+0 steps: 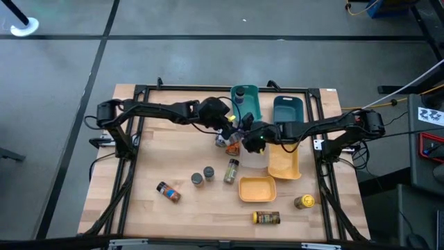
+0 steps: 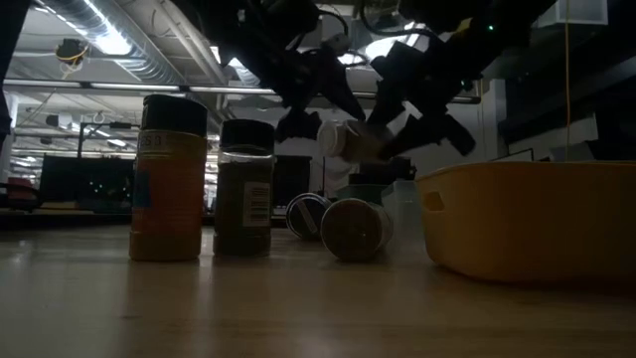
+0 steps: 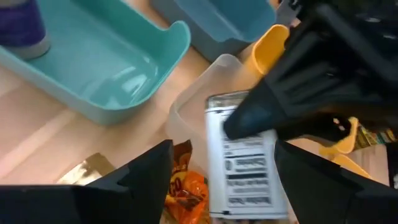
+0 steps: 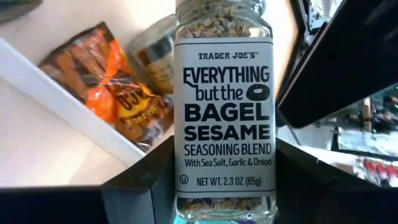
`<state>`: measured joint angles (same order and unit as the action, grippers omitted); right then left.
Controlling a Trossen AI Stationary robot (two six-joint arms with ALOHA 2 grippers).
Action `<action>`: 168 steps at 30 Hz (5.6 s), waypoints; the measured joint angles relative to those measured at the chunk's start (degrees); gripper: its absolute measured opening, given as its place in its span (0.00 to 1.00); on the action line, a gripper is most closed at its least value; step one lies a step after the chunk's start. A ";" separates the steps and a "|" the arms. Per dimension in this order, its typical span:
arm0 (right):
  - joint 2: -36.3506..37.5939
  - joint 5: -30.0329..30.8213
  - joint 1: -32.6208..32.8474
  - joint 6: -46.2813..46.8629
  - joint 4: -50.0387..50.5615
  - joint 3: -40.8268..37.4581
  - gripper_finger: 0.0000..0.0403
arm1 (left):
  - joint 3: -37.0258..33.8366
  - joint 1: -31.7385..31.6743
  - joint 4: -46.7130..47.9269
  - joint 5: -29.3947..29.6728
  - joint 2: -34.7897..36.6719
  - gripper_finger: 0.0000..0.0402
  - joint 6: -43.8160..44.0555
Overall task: Sort spices by type
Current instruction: Put the white seasoning into the blue bin
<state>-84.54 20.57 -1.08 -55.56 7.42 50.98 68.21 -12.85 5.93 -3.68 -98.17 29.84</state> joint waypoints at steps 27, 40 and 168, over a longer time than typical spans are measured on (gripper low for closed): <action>26.00 8.31 -11.87 25.39 15.93 -8.34 0.50 | 2.60 -4.84 -5.93 10.59 3.33 0.66 -24.42; 36.18 4.77 -13.24 34.36 -11.04 -28.00 0.50 | 3.16 -4.88 -29.63 16.45 -10.01 0.66 -23.77; 9.67 -3.16 -41.72 55.26 -31.32 -33.83 0.52 | 13.18 0.08 -25.82 16.96 -16.70 0.66 -25.37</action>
<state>-74.87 17.41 -42.81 -0.30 -23.90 17.15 81.38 -12.78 -19.88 13.28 -114.87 4.47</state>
